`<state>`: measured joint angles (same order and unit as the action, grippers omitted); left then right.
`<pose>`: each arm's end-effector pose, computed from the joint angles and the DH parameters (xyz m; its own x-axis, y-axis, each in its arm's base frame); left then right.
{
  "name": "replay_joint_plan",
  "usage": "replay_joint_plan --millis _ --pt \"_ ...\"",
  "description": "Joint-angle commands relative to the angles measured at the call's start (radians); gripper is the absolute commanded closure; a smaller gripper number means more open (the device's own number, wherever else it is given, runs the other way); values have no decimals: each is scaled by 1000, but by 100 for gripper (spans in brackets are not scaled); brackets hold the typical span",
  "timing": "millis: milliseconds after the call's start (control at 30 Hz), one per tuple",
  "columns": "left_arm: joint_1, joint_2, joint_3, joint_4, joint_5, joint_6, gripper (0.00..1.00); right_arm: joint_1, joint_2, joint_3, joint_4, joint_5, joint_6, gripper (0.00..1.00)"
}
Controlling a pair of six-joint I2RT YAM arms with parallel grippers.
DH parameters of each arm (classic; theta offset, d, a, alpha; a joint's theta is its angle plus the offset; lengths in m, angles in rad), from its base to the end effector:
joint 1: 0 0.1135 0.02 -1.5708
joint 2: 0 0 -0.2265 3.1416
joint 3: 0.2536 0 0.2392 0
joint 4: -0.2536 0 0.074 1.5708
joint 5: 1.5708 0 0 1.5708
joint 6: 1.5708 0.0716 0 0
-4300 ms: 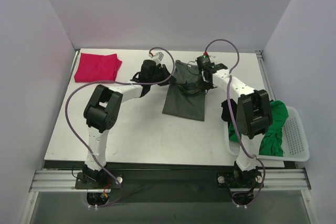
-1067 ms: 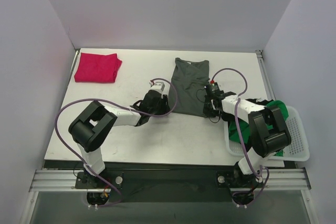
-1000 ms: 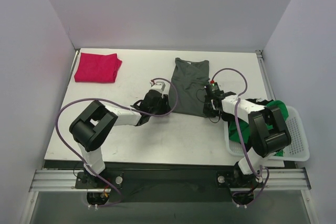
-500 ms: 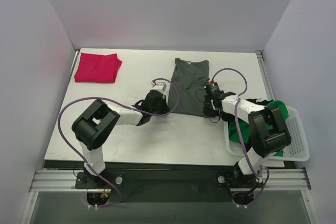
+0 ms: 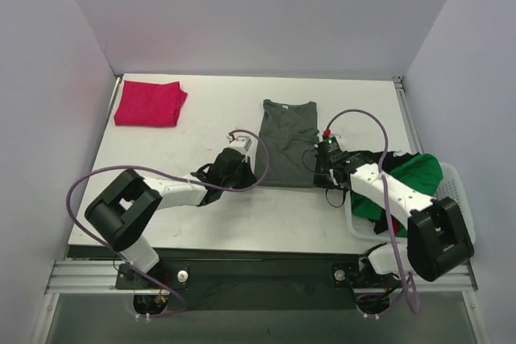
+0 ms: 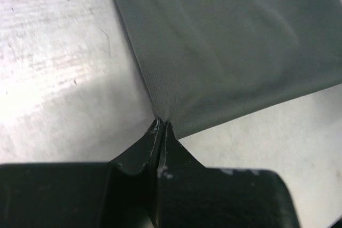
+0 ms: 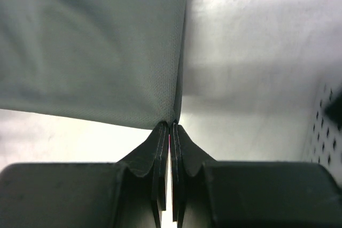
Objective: Fold and stack the t-shirts
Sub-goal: Grab one side of the 2/3 rectangular tshirt with both arms, then fold the long partially folded tshirt into a neat square
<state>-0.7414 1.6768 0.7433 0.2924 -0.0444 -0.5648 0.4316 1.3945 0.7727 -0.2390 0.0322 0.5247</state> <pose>0.2578 -0.2317 0.1013 -0.7197 -0.0660 -0.6912 0.3116 0.8588 -0.4065 0.2719 0.1227 0.1400 -0.7961 0.1846 -0.5764 -0.0003 0.9522 0.3054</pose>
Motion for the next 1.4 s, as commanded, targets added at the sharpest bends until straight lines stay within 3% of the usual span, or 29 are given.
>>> replay_joint_plan --millis 0,200,433,667,800,1133,1367 --pt "-45 -133 -33 -54 -26 2 100 63 -110 -38 -115 95 40 100" --pt "-194 -362 -105 -200 -170 -35 100 203 -314 -104 -226 192 147 100" --pt "-418 -636 -176 -432 -383 -139 100 504 -527 -109 -413 383 351 100" --pt "-662 -821 -159 -654 -558 -291 100 885 -506 5 -636 595 592 100" --pt "-694 -871 -157 -691 -575 -316 100 981 -437 107 -758 701 687 100" --pt "-662 -991 -96 -734 -644 -241 100 920 -453 226 -810 788 595 100" --pt "-518 -931 -88 -635 -485 -159 100 797 -430 264 -795 785 502 100"
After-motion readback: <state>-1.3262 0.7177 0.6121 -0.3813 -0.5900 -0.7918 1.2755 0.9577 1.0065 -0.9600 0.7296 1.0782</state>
